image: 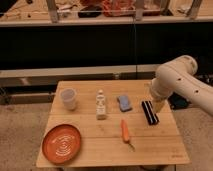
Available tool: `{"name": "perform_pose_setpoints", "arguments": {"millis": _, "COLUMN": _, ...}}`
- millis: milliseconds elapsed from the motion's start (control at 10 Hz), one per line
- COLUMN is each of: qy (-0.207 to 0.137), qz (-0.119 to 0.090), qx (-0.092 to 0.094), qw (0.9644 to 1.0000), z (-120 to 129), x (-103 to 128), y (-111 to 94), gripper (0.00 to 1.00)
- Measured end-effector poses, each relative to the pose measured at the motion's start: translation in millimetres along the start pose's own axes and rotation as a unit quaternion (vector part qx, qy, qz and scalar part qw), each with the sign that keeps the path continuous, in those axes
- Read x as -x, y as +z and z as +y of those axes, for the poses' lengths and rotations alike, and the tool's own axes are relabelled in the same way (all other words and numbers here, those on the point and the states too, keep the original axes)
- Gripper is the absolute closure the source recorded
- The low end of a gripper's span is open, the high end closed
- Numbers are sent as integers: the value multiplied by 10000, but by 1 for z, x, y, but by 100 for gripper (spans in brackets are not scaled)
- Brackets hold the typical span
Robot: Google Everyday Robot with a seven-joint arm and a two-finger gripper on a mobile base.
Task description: Place the white sponge in the ceramic bowl
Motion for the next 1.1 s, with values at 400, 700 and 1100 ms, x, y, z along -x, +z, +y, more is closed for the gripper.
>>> {"name": "perform_pose_setpoints", "arguments": {"millis": 400, "qy": -374, "qz": -143, "qx": -178, "qw": 9990, "z": -13, "x": 16, "y": 7, "gripper": 20}}
{"name": "perform_pose_setpoints", "arguments": {"millis": 700, "qy": -665, "qz": -270, "qx": -265, "qw": 9971, "z": -19, "x": 25, "y": 16, "gripper": 20}}
{"name": "perform_pose_setpoints", "arguments": {"millis": 1100, "qy": -1010, "qz": -420, "qx": -338, "qw": 9934, "z": -27, "x": 37, "y": 24, "gripper": 20}}
